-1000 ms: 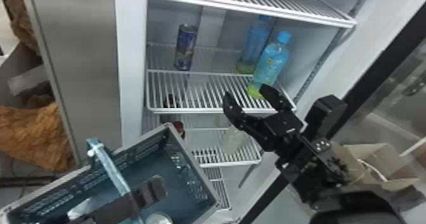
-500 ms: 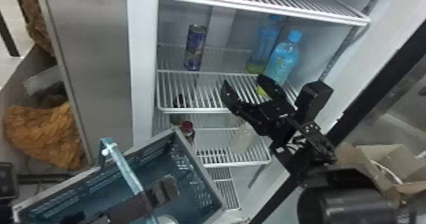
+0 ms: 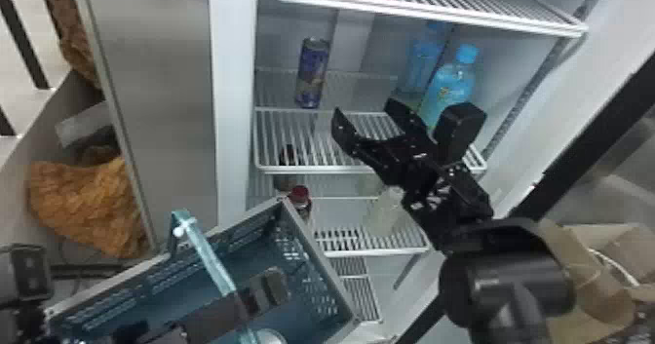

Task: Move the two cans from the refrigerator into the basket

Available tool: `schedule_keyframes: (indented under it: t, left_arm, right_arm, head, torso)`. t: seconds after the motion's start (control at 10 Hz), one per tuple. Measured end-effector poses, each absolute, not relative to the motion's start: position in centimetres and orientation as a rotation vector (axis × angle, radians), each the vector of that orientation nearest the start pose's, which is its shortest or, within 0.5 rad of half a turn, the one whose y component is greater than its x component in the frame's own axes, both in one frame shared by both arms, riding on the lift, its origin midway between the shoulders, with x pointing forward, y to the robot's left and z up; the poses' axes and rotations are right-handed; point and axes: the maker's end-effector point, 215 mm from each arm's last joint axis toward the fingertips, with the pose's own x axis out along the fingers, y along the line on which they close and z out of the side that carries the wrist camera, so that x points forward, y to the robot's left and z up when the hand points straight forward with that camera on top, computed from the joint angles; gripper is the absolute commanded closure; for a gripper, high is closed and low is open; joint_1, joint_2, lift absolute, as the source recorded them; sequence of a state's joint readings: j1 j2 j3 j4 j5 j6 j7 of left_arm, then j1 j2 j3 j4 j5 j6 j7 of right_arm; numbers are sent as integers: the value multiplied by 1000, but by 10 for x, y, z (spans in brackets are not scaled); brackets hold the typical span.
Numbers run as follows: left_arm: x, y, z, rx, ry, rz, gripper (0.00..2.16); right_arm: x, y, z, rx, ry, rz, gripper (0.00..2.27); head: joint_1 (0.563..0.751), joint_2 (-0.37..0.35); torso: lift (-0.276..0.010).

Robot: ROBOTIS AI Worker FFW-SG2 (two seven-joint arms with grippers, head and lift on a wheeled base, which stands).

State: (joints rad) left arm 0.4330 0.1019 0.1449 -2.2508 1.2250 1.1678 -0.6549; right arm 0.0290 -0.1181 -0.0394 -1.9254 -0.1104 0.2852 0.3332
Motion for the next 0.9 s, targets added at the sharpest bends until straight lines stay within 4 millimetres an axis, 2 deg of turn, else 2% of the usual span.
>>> schedule_keyframes:
  t: [0.4,0.7,0.9]
  left_arm:
    - [278,17,-237,-1122,509,-1250,1202]
    - [278,17,-237,-1121,510,-1251,1202]
    - [278,16,-237,-1122,511,-1252,1202]
  right_arm:
    - [605,-177,-250,-20,-30,336,87]
    - [623,-171,-254,-17,-18,322,84]
    - [638,-169,-250,-27,-24,315,78]
  head:
    - [695,-203]
    - [695,-191]
    - [694,-185]
  torso:
    - [-35]
    - [-35]
    - [-35]
